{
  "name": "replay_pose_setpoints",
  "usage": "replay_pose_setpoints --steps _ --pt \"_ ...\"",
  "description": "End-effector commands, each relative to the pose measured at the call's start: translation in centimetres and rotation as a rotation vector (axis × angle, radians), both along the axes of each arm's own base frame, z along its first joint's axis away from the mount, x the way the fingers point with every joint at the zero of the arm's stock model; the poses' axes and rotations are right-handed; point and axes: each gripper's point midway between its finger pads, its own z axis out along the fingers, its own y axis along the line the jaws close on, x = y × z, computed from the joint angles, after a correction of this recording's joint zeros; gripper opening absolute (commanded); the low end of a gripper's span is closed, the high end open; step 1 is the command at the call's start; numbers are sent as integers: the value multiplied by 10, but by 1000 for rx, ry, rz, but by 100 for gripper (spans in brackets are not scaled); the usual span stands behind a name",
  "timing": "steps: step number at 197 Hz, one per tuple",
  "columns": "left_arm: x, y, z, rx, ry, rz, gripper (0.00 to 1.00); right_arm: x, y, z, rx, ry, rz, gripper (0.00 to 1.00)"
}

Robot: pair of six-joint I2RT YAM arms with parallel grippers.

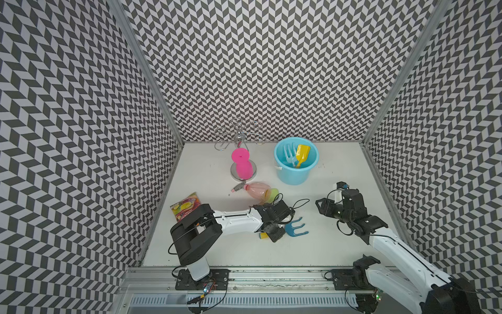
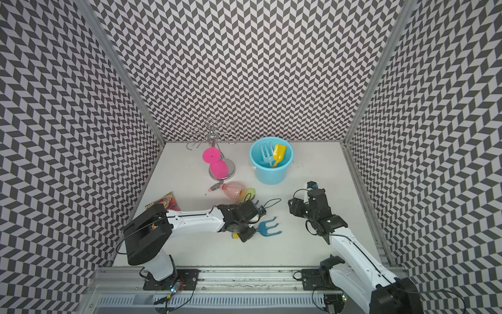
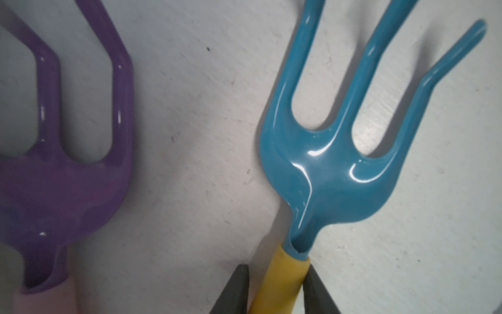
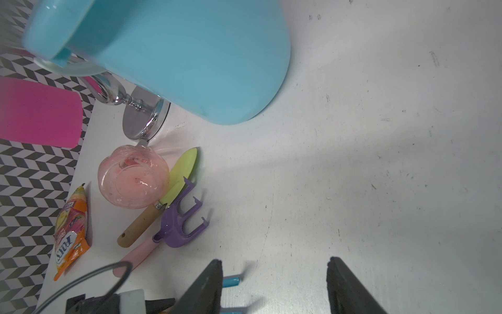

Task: Organize the gardening tools
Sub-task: Pick up the gardening tool from the center of the board.

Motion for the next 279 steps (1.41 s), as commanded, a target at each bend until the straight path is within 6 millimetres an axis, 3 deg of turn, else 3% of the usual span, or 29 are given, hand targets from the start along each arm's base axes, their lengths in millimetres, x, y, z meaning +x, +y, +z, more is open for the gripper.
replay_pose_setpoints --steps 1,36,69,152,190,233,279 --pt "-3 -1 -9 24 10 -15 26 8 -6 16 2 -63 -39 63" --pt "4 -7 1 5 -21 -21 10 12 -13 25 19 -94 -74 63" --pt "15 -19 30 -65 -75 -9 0 17 -18 41 55 -132 -94 63" --pt "55 -44 140 -351 -230 78 0 27 -15 71 128 -191 -77 63" --pt "86 -50 202 -504 -339 153 0 30 -9 72 155 -197 -57 63" --pt "125 -54 265 -656 -444 227 0 28 10 73 188 -187 60 63" --pt "162 -64 300 -712 -521 263 0 27 12 73 199 -199 75 63"
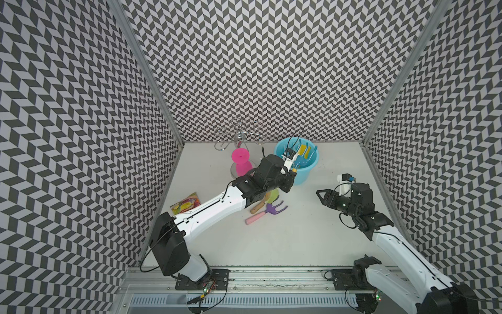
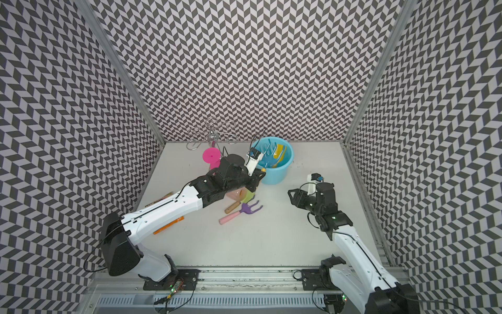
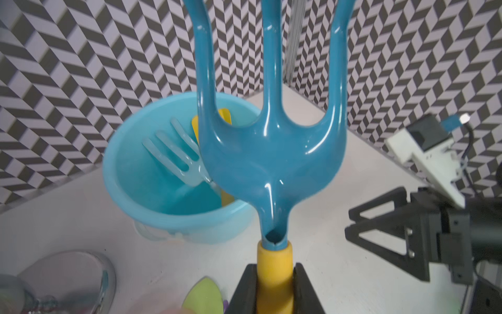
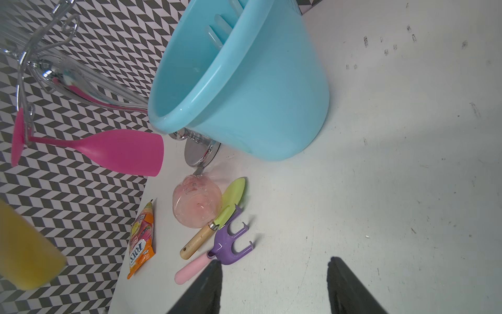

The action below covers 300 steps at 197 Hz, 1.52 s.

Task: Organize the gardening tools
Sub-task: Pick up the gardening tool from the center of the board, then place the gardening tool in the container.

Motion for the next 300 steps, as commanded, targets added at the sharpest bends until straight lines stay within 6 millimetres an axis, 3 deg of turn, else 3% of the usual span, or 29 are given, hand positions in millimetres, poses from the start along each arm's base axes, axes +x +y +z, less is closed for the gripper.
replay_pose_setpoints --steps 1,74,145,209,300 --pt "21 -10 27 -68 -63 25 0 7 4 24 27 -102 26 63" --pt "67 -25 31 -94 -103 69 0 12 12 38 37 -120 67 63" --pt "131 -36 28 -124 -148 125 0 6 9 26 34 -84 54 63" --pt "169 -60 -6 -103 -136 127 0 2 3 12 -1 -56 34 63" --pt "182 -65 -57 -56 -77 112 0 -1 -3 9 -26 -46 10 63"
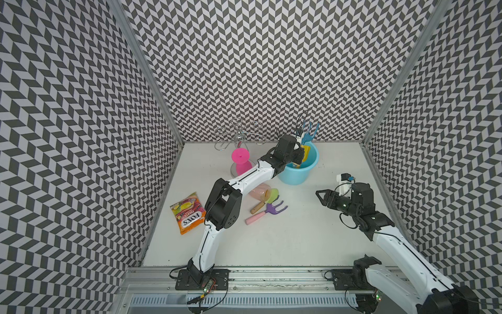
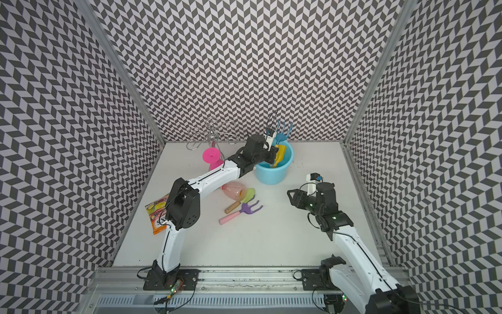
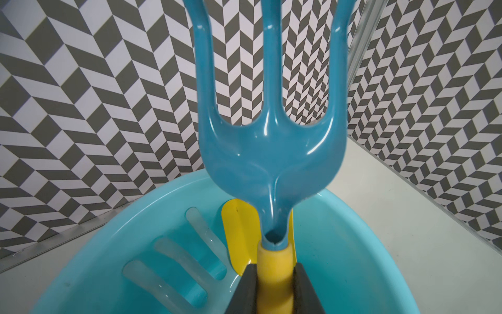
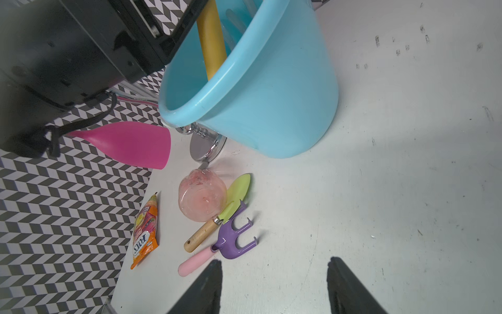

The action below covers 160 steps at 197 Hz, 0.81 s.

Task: Organize the gardening tools
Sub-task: Place the gardening tool in the container.

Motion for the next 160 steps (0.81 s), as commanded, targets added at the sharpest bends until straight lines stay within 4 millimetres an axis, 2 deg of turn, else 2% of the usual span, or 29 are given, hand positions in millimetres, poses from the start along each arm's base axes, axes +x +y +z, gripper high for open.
replay_pose_setpoints --steps 1,42,84,138,160 --pt "8 -4 8 -20 -38 -13 0 2 -5 6 -16 -40 -17 63" --pt "11 -5 -7 -1 -17 -16 0 2 -6 6 -18 -38 -22 63" --pt "12 -5 -18 12 1 -18 5 2 -6 6 -16 -40 -25 63" --pt "13 -4 -7 7 -13 -9 45 2 -5 7 -12 -43 -21 63" --pt "12 -3 3 3 -24 -10 48 2 -5 6 -9 -42 -19 63"
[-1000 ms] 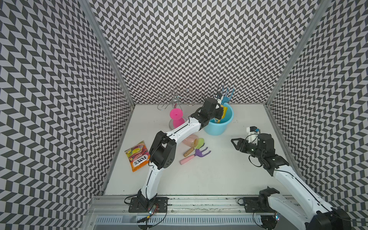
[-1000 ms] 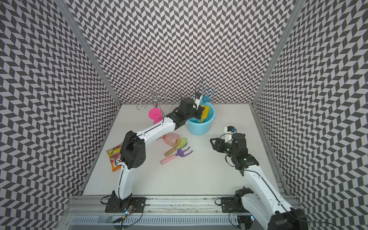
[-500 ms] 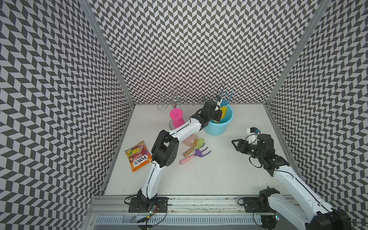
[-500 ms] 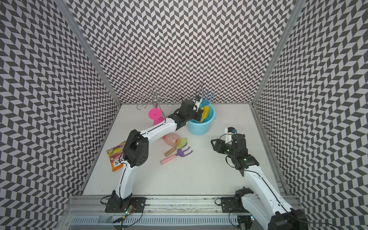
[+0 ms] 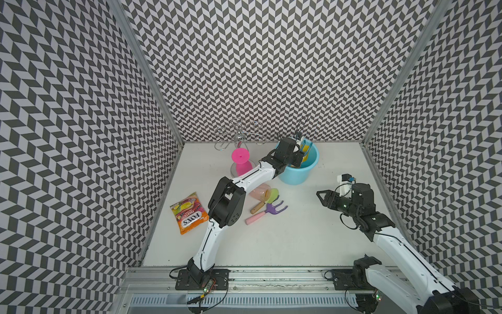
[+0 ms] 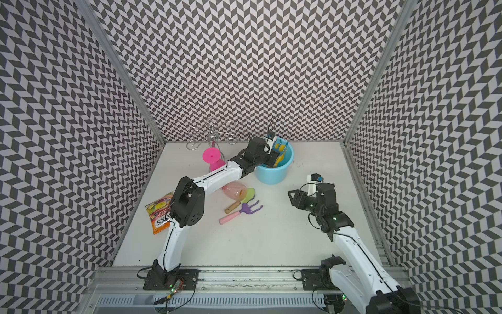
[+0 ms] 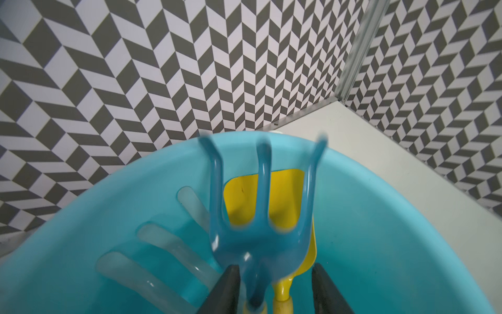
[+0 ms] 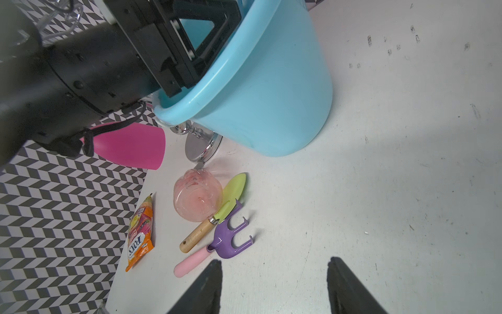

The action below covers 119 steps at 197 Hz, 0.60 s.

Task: Organize the gardening tools
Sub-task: Place the gardening tool in the container.

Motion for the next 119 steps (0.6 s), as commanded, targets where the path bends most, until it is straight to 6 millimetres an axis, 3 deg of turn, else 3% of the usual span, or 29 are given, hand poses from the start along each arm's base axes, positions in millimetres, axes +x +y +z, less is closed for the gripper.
replay_pose_setpoints --steps 1,58,92,119 --pt "3 -1 32 -33 -50 -1 48 4 -2 8 2 -45 -7 63" --pt "-13 11 81 -42 -96 -14 49 6 2 13 27 -59 5 63" --pt "-37 28 105 -53 -99 -21 52 9 6 16 48 -69 18 63" --pt "-65 47 108 -47 -77 -15 57 12 11 20 54 -79 41 63"
